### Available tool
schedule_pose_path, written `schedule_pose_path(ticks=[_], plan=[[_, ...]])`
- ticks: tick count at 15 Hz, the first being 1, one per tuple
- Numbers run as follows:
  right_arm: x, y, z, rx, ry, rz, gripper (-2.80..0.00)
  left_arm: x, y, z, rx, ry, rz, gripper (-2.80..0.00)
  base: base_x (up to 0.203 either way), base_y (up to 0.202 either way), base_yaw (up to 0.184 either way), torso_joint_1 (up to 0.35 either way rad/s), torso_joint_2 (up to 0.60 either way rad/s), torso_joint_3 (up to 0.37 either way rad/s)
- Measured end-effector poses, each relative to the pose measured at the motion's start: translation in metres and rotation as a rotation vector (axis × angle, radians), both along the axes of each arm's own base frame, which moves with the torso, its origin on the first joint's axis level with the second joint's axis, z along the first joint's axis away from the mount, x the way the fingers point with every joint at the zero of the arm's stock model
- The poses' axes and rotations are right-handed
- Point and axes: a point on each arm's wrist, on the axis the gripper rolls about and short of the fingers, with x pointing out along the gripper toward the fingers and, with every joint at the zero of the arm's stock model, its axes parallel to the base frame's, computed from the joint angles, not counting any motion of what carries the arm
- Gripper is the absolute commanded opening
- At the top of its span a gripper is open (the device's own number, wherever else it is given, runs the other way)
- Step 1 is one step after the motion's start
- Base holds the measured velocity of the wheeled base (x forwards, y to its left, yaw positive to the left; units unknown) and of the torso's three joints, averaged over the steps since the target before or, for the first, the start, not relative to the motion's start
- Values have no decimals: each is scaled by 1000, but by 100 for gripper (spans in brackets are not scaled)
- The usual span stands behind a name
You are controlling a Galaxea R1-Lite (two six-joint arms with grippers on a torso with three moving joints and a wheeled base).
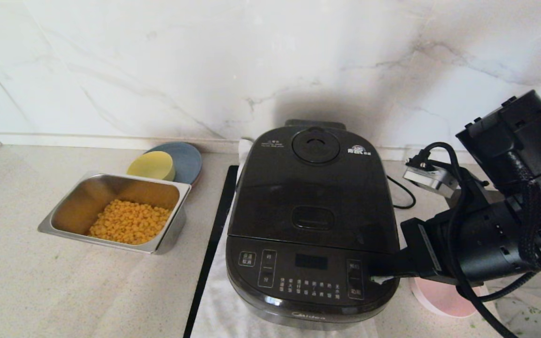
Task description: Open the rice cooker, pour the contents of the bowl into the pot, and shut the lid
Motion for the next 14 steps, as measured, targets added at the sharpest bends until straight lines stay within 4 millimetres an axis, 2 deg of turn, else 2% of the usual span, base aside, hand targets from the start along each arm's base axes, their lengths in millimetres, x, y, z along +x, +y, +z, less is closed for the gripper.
schedule_pose_path(ticks=[6, 11, 14], plan=[[-5, -5, 11, 27, -34, -12, -280, 0, 0, 0, 0, 0, 0, -280, 0, 0, 0, 0, 0, 0], [-24, -19, 52, 161, -122, -63, -280, 0, 0, 0, 0, 0, 0, -280, 0, 0, 0, 0, 0, 0], [-40, -38, 72, 210, -196, -102, -280, 0, 0, 0, 0, 0, 0, -280, 0, 0, 0, 0, 0, 0]])
